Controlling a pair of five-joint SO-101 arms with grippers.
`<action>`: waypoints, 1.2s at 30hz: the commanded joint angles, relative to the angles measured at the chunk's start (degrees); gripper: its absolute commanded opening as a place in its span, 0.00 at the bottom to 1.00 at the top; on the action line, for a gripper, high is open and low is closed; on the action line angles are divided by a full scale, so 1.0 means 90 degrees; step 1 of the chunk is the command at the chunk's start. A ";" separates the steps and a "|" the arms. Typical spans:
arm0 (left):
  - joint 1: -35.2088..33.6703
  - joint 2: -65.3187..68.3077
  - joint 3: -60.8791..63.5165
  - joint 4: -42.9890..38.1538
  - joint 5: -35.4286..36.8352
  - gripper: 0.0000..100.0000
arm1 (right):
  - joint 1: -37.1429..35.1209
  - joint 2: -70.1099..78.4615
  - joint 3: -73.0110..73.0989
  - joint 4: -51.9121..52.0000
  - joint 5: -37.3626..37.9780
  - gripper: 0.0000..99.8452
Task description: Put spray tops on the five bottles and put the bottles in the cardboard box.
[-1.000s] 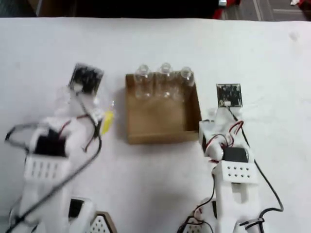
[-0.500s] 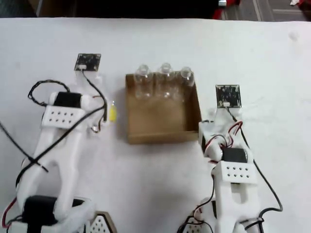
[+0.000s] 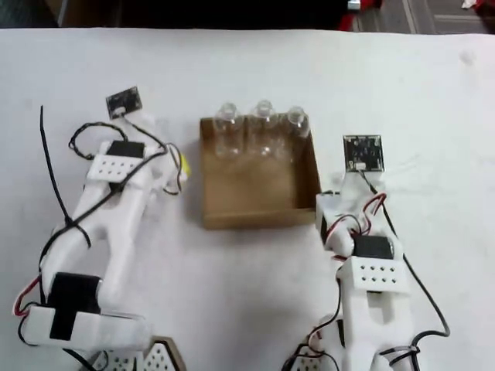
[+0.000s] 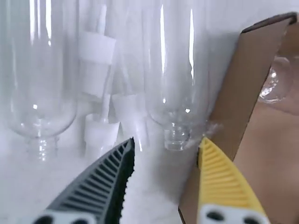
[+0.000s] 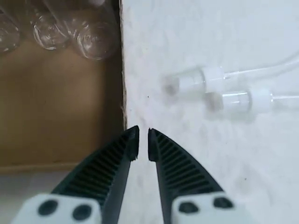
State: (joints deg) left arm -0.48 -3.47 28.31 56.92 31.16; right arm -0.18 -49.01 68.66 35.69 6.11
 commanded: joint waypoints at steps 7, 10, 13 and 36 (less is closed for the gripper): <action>0.0103 -0.0024 -0.0264 -0.0332 0.0078 0.21 | 0.0044 -0.0112 0.0049 -0.0347 -0.0039 0.02; 0.0278 -0.0024 -0.0166 -0.0371 0.0078 0.21 | 0.0044 -0.0112 0.0049 -0.0347 -0.0039 0.02; 0.0435 -0.0024 -0.0098 -0.0527 0.0078 0.21 | 0.0044 -0.0112 0.0049 -0.0337 -0.0039 0.02; 0.0288 0.1763 -0.1397 -0.0010 0.0078 0.21 | 0.0044 -0.0112 0.0049 -0.0337 -0.0039 0.02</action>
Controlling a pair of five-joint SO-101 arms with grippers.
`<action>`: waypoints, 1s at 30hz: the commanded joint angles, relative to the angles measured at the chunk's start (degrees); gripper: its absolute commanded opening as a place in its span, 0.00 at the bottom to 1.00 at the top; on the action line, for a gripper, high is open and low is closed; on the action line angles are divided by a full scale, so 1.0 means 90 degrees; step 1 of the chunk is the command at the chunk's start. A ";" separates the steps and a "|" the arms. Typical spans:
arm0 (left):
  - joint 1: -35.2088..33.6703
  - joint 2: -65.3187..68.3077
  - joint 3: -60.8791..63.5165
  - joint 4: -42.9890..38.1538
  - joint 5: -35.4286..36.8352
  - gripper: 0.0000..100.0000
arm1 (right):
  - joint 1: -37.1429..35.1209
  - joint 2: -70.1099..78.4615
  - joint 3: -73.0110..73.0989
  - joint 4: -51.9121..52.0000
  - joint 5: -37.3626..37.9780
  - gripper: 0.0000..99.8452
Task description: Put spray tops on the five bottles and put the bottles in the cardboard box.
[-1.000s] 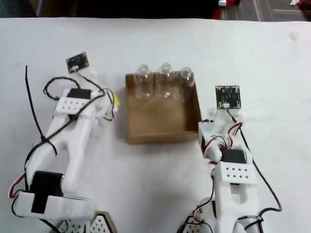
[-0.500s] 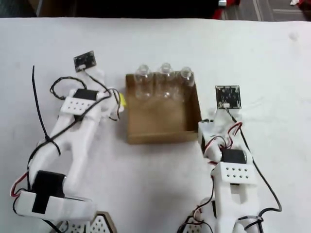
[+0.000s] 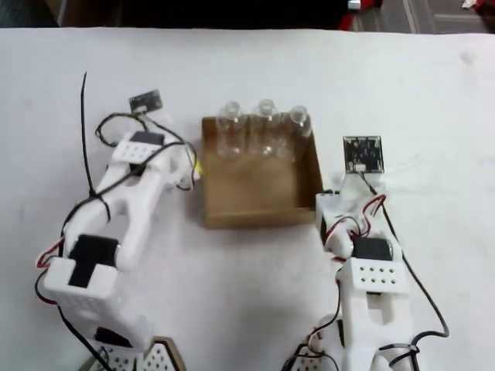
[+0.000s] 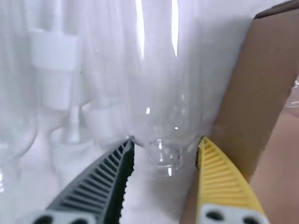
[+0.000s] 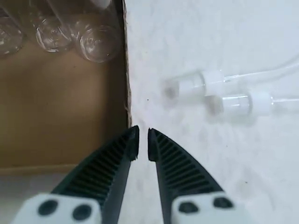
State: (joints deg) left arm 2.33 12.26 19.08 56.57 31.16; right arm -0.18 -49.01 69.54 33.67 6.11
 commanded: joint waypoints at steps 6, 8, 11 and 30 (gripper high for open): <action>-0.0024 0.0015 -0.0381 0.0029 0.0068 0.08 | 0.0044 -0.0112 -0.0049 -0.0112 -0.0039 0.02; -0.0024 -0.0005 -0.0381 0.0029 0.0049 0.04 | 0.0044 -0.0112 -0.0049 -0.0112 -0.0039 0.02; -0.0034 -0.0005 -0.0381 0.0049 0.0049 0.04 | 0.0044 -0.0112 -0.0049 -0.0112 -0.0039 0.02; -0.0083 -0.1636 -0.2198 0.2969 -0.1592 0.03 | 0.0054 -0.0112 -0.0049 -0.0122 -0.0039 0.02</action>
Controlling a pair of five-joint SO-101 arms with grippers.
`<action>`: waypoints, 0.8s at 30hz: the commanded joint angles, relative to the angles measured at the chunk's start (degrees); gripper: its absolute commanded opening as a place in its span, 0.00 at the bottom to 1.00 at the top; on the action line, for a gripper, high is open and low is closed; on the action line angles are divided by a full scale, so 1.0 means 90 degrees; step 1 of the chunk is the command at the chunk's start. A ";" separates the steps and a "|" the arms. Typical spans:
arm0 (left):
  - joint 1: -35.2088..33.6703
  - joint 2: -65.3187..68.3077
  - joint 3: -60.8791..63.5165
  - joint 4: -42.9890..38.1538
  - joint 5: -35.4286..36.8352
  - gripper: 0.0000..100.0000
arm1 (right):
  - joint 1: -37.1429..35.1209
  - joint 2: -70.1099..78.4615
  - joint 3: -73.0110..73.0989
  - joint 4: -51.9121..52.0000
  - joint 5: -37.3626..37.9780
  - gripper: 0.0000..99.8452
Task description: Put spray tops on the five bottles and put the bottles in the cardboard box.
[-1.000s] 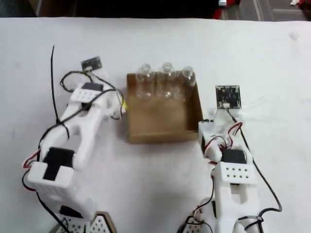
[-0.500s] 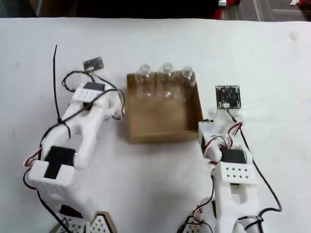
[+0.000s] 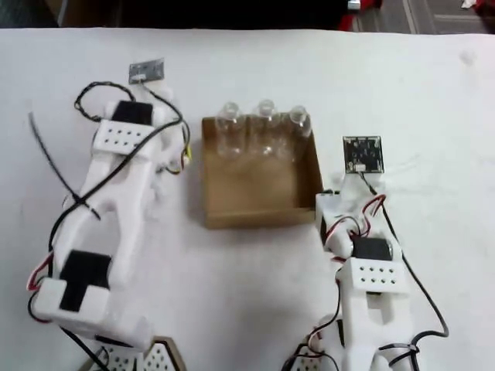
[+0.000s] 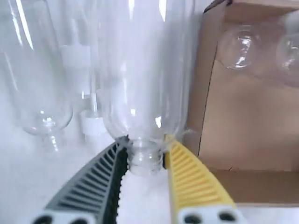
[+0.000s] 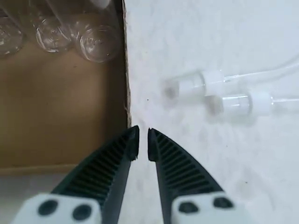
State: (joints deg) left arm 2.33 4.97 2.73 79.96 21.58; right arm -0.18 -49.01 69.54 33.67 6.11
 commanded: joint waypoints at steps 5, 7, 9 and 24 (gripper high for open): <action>-0.0308 -0.1812 -0.0332 0.0586 -0.1035 0.03 | 0.0044 -0.0142 -0.0020 -0.0122 -0.0039 0.02; -0.0444 -0.2242 -0.0322 0.0596 -0.1358 0.03 | 0.0044 -0.0161 -0.0020 -0.0122 -0.0039 0.02; -0.0552 -0.2623 -0.0303 0.0606 -0.1768 0.03 | 0.0044 -0.0161 -0.0020 -0.0122 -0.0039 0.02; -0.0650 -0.6081 0.1875 -0.0029 -0.3917 0.03 | 0.0034 -0.0171 -0.0059 -0.0122 -0.0107 0.02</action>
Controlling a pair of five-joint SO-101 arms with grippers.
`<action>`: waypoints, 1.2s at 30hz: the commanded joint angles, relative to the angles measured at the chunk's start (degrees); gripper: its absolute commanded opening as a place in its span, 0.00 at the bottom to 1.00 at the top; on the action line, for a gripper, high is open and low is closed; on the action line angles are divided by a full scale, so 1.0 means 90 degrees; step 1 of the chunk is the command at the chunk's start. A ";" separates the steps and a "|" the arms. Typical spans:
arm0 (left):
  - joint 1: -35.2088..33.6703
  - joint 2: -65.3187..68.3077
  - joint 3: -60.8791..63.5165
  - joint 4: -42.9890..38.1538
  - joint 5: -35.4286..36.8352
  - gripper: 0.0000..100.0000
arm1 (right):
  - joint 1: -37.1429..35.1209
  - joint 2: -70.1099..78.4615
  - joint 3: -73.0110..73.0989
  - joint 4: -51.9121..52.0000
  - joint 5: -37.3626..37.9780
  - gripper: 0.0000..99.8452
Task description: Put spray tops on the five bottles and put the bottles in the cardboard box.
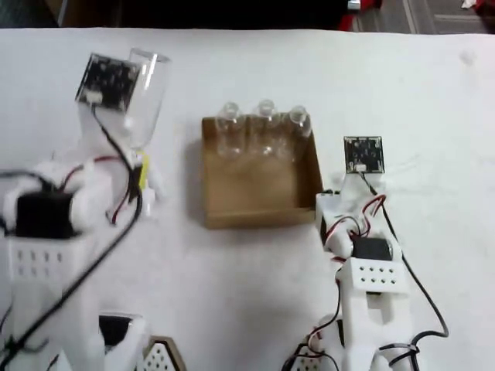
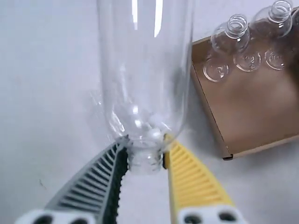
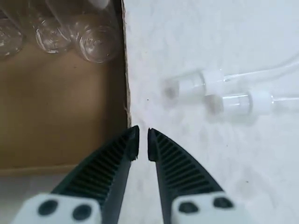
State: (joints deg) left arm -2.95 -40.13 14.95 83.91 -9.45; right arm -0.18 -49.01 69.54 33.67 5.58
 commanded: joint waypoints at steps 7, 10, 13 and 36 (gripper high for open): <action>-0.0034 -0.2886 0.2510 -0.1436 -0.1133 0.03 | 0.0083 -0.0269 -0.0078 -0.0122 -0.0059 0.02; 0.0044 -0.3482 0.3155 -0.1875 -0.1114 0.03 | 0.0083 -0.0630 0.0000 -0.0083 -0.0049 0.02; 0.0552 -0.3922 0.3624 -0.2061 -0.1114 0.03 | 0.0034 -0.1079 0.0303 -0.0122 0.0000 0.02; 0.3219 -0.4625 0.6916 -0.3565 -0.2217 0.02 | -0.1197 -0.5856 0.1026 0.2388 0.0020 0.02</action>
State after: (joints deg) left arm 22.81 -80.84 76.66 53.58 -25.80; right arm -8.09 -101.23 84.40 50.11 5.58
